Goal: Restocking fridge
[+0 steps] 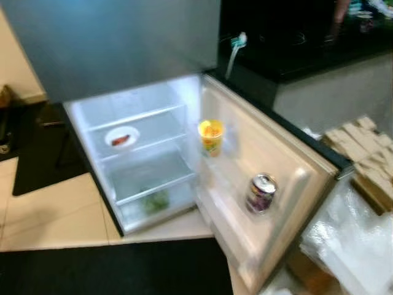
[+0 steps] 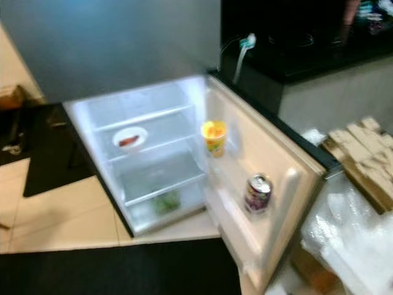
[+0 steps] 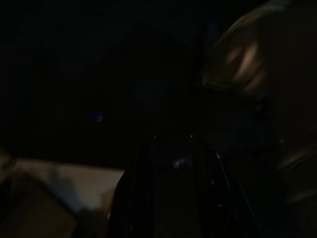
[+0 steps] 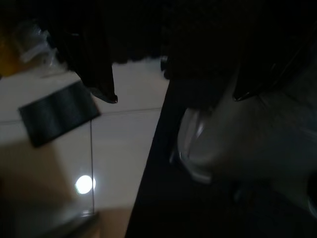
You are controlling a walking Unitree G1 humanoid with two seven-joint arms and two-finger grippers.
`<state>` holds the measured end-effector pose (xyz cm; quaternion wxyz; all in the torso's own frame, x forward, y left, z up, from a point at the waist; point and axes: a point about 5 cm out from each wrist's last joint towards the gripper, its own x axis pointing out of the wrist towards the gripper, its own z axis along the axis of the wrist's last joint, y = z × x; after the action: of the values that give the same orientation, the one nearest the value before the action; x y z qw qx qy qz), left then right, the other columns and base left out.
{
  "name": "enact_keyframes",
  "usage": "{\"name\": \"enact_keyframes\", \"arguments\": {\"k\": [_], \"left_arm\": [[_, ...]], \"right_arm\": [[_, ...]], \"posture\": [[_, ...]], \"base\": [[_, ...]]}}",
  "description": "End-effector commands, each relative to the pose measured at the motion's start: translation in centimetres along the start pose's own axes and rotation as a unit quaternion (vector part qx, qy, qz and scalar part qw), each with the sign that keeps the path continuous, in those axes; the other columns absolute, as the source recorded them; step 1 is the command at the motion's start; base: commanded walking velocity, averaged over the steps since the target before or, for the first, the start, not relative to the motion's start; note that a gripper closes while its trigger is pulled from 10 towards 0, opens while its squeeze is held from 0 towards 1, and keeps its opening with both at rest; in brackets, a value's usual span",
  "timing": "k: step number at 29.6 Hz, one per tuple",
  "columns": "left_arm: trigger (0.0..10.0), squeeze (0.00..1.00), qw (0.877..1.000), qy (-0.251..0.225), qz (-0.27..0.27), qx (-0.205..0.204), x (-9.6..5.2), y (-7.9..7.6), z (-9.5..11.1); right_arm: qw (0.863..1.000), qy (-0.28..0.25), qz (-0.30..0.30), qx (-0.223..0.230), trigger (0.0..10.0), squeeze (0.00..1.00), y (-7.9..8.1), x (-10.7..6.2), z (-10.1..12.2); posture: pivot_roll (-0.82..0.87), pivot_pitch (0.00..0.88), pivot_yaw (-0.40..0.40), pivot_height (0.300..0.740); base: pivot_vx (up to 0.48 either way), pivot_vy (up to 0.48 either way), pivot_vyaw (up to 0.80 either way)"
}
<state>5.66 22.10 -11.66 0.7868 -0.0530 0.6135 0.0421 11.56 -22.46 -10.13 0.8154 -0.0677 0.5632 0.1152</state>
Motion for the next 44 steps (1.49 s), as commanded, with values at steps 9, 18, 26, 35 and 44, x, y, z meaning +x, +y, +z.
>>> {"name": "enact_keyframes", "arguments": {"k": [9,18,26,35,44], "left_arm": [[10.0,0.00,1.000,-0.005,-0.007,-0.001,0.0,0.0,0.4],[10.0,0.00,1.000,-0.006,-0.011,-0.002,0.1,-0.3,0.4],[10.0,0.00,1.000,-0.007,-0.014,-0.005,0.1,-0.3,0.3],[10.0,0.00,1.000,-0.004,-0.015,-0.005,0.0,-0.2,0.1],[10.0,0.00,1.000,-0.004,-0.017,-0.006,0.0,-0.3,-0.1]], "right_arm": [[1.000,0.019,0.003,0.006,10.0,0.00,0.2,-0.1,-1.0],[0.999,0.037,-0.025,0.010,10.0,0.00,-0.5,-0.4,-1.8],[0.974,0.022,-0.205,0.098,10.0,0.00,-6.3,-2.5,-2.2],[0.922,-0.094,-0.319,0.199,10.0,0.00,-11.8,-5.4,1.0],[0.876,-0.224,-0.328,0.275,10.0,0.00,-14.0,-6.8,6.2]], "posture": [[-0.05,0.000,0.005,0.740],[-0.05,0.000,0.002,0.740],[-0.05,0.000,0.002,0.740],[-0.06,0.000,0.001,0.740],[-0.06,0.000,0.001,0.740]], "base": [[0.000,-0.052,0.00],[0.000,0.000,0.00],[0.000,0.000,0.00],[0.000,0.000,0.00],[0.000,0.000,0.00]]}}
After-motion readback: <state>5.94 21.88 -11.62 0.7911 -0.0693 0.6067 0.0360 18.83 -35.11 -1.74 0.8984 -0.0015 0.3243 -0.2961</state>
